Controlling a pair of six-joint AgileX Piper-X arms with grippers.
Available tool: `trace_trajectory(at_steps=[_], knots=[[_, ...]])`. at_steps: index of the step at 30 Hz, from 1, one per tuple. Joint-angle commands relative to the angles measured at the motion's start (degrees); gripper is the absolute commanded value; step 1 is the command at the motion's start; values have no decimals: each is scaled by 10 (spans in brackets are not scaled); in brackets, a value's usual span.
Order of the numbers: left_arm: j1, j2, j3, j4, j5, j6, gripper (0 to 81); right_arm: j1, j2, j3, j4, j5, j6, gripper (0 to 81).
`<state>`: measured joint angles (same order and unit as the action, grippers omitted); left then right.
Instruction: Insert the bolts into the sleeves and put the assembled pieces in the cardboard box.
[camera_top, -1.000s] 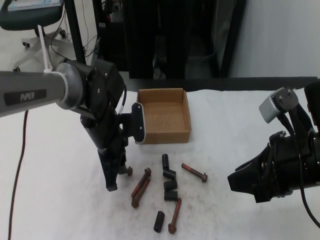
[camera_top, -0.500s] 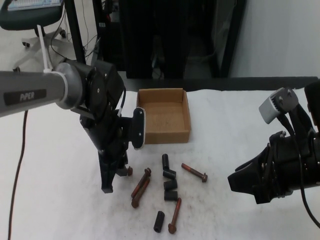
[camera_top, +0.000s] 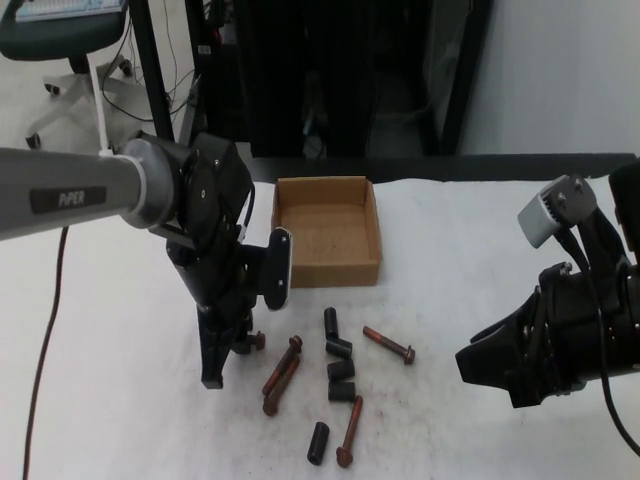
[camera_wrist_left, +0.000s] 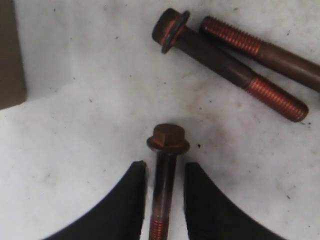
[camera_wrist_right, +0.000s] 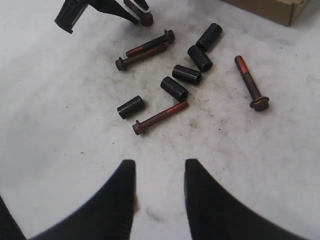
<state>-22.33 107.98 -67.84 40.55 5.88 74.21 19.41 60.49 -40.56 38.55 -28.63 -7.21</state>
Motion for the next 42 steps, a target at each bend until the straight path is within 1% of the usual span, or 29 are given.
trace_trajectory(at_steps=[1,3,9,14,26,37,38,40,41,42], knots=[[1,-1,-1,-4,-3,4,251,-1,-1,-4,2,-9,-5,320],[1,-1,-1,-4,-1,4,251,-1,-1,-4,2,-9,-5,320],[1,-1,-1,-21,37,4,251,-1,-1,-4,2,-9,-5,320],[1,-1,-1,-37,37,0,251,-1,-1,-4,2,-9,-5,320],[1,22,-1,-3,37,-10,251,-1,-1,-4,2,-9,-3,320],[0,25,-1,-39,37,-10,245,-1,-1,-4,2,-9,-3,320],[0,25,-1,-39,37,-10,226,-1,-1,-4,2,-9,-3,320],[0,25,-1,-39,37,-14,123,-1,-1,-4,2,-9,-3,320],[0,25,-1,-39,37,-23,45,-1,-1,-4,2,-9,-3,320],[0,25,-1,-39,36,-38,0,-1,-1,-4,2,-9,-3,320]])
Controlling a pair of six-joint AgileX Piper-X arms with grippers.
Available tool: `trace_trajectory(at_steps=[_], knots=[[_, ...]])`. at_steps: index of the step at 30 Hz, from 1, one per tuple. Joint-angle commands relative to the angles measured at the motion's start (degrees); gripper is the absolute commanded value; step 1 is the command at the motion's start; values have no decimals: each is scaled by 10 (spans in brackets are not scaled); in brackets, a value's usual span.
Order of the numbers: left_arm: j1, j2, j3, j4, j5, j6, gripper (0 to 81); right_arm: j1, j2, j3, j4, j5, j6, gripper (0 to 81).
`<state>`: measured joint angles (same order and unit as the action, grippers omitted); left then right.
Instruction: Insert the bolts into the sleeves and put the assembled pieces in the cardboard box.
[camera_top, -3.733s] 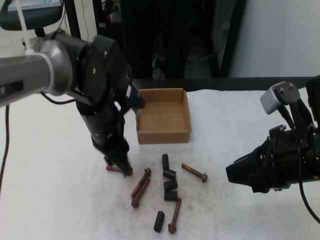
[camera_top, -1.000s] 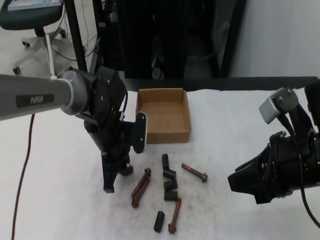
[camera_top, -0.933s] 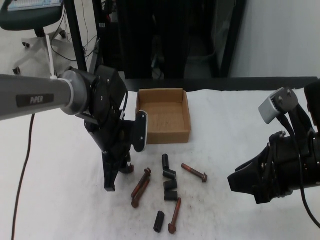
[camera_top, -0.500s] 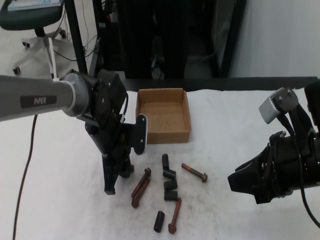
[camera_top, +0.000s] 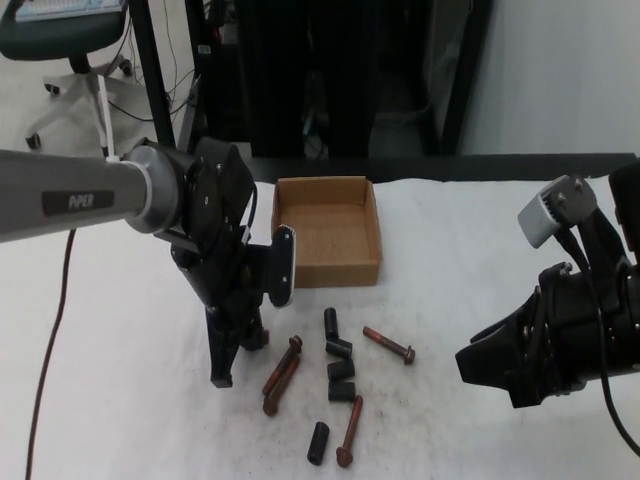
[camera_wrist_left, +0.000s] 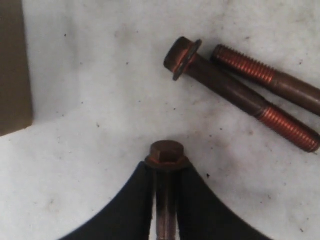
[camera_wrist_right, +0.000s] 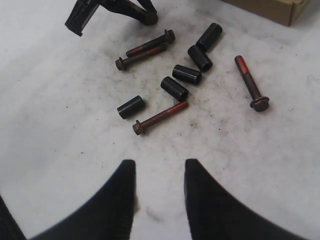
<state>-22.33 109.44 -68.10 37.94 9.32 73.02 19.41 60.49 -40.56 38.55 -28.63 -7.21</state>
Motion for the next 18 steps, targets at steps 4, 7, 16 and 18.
trace_trajectory(at_steps=[4,7,16,18], knots=[[0,11,2,-13,-16,-70,0,-1,-1,-4,2,-9,-3,320],[0,3,0,-13,-21,-101,0,-1,-1,-4,2,-9,-3,320],[-6,-121,-36,-14,-11,-411,0,-1,-1,-4,-82,-55,-5,320],[-6,-172,-35,-8,-11,-475,0,0,-1,-4,-126,-64,-2,320]])
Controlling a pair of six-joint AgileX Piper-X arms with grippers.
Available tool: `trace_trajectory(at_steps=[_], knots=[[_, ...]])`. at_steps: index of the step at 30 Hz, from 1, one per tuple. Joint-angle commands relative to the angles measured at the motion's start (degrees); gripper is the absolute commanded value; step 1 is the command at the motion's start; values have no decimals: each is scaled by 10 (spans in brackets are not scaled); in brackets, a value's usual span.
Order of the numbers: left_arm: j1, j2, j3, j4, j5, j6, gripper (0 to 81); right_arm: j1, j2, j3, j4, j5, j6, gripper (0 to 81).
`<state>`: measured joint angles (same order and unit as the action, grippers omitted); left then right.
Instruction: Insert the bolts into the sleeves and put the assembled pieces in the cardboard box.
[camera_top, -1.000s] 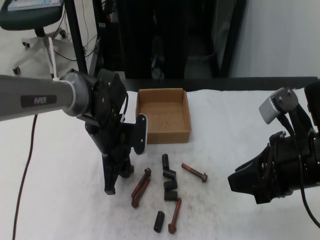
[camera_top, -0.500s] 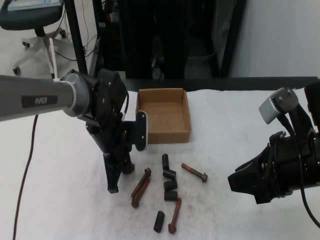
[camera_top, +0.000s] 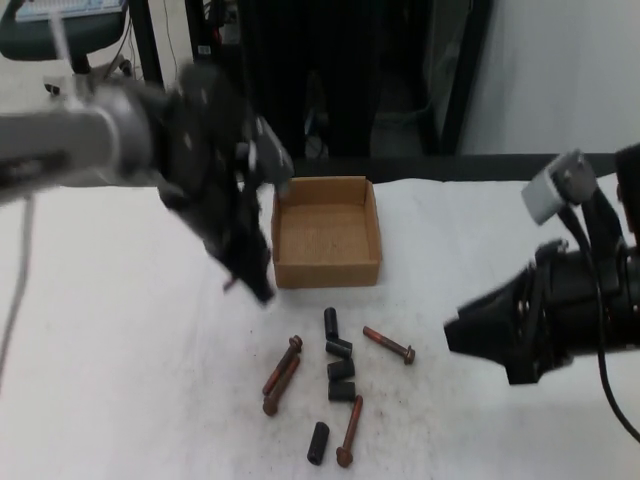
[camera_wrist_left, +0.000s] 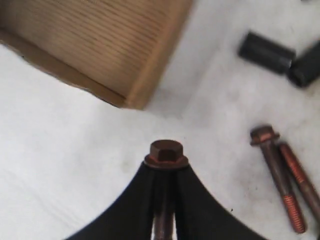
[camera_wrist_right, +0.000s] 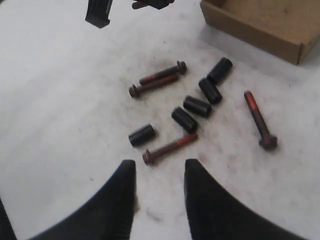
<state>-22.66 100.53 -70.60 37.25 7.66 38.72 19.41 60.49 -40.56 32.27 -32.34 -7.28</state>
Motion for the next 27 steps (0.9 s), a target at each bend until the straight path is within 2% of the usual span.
trace_trajectory(at_steps=[1,4,8,14,18,22,27], knots=[[-3,-111,-9,8,5,-165,0,0,-1,-4,-83,-27,3,320],[-3,-186,-2,51,6,-230,0,0,3,-4,-115,-6,58,320],[-3,-291,32,92,6,-262,0,0,33,-4,-116,8,132,314],[-3,-436,110,96,-15,-316,0,9,136,-56,-101,3,184,221],[-3,-500,156,91,-64,-331,0,42,234,-163,-41,15,185,220],[-3,-522,195,94,-68,-331,0,83,338,-298,60,75,171,220],[-3,-523,222,101,-68,-331,0,112,465,-459,198,133,166,220]])
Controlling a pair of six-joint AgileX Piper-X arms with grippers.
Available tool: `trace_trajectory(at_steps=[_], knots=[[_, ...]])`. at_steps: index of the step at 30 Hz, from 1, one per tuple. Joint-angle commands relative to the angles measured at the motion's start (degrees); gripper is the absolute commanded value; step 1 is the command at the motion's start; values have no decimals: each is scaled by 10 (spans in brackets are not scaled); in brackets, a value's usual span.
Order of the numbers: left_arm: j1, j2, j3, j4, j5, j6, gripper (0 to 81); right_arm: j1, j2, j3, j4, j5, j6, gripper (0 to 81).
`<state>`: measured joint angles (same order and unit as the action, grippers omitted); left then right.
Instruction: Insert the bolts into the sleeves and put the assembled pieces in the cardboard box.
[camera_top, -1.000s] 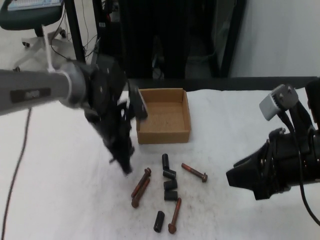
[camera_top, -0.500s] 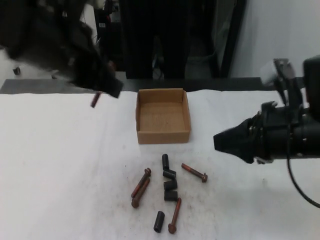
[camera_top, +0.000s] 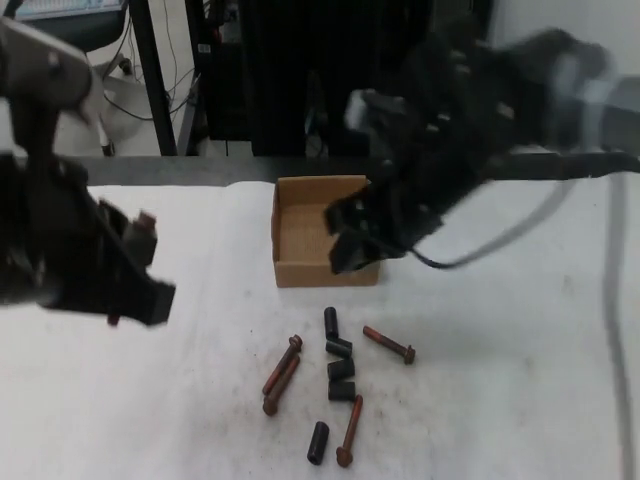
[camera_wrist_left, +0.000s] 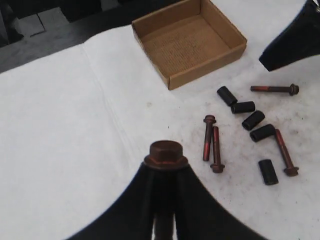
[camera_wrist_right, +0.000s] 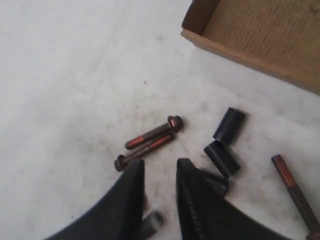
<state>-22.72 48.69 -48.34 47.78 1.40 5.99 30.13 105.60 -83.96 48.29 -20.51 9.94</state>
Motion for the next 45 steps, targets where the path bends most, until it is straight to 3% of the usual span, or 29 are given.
trace_trajectory(at_steps=[1,6,13,18,24,45], knots=[[-2,-5,2,-4,-5,-4,0,8,37,-55,64,37,-6,220],[-2,-5,2,8,-5,-4,0,20,132,-164,161,118,-4,220],[-2,-5,2,45,-5,-4,0,20,203,-228,237,114,69,220],[-2,-5,2,65,4,-4,0,29,206,-233,222,116,70,223],[-2,-5,2,65,15,-4,0,37,209,-238,187,116,103,294],[-2,-5,2,69,15,0,0,40,243,-240,185,162,94,293]])
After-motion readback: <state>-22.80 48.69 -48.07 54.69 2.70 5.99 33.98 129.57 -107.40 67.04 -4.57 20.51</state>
